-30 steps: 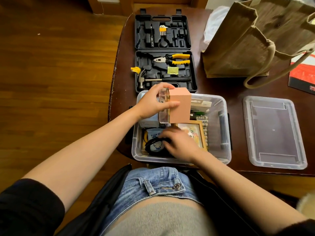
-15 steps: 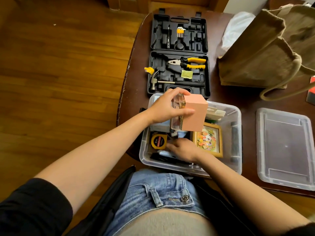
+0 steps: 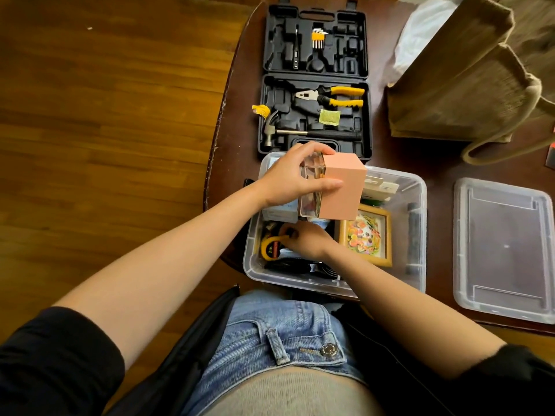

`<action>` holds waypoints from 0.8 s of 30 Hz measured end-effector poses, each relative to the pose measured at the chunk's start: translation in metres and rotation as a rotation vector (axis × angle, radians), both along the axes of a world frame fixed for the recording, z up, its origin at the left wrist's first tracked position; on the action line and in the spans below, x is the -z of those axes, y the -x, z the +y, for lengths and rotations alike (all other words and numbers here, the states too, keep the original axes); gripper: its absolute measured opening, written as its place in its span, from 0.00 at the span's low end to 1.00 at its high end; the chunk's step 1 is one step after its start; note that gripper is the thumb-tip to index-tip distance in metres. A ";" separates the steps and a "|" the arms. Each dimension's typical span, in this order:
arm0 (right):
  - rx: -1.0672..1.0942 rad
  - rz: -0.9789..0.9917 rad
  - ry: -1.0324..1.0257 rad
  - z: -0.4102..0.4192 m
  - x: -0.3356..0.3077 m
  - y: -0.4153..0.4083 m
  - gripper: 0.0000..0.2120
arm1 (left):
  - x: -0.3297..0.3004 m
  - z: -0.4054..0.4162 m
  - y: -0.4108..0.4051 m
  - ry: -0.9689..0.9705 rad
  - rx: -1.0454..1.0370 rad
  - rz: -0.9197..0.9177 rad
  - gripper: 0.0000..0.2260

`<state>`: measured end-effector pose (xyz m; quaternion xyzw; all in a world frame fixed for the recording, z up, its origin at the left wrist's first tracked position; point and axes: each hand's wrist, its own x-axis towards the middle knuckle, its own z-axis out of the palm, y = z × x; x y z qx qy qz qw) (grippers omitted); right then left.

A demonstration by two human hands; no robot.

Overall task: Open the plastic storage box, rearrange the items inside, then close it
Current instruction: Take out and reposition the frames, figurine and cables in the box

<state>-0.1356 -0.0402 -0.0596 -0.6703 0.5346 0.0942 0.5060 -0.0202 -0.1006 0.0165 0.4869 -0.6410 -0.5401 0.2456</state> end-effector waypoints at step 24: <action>-0.147 0.423 0.105 0.013 0.006 -0.031 0.13 | 0.005 -0.002 -0.002 -0.027 -0.011 0.018 0.22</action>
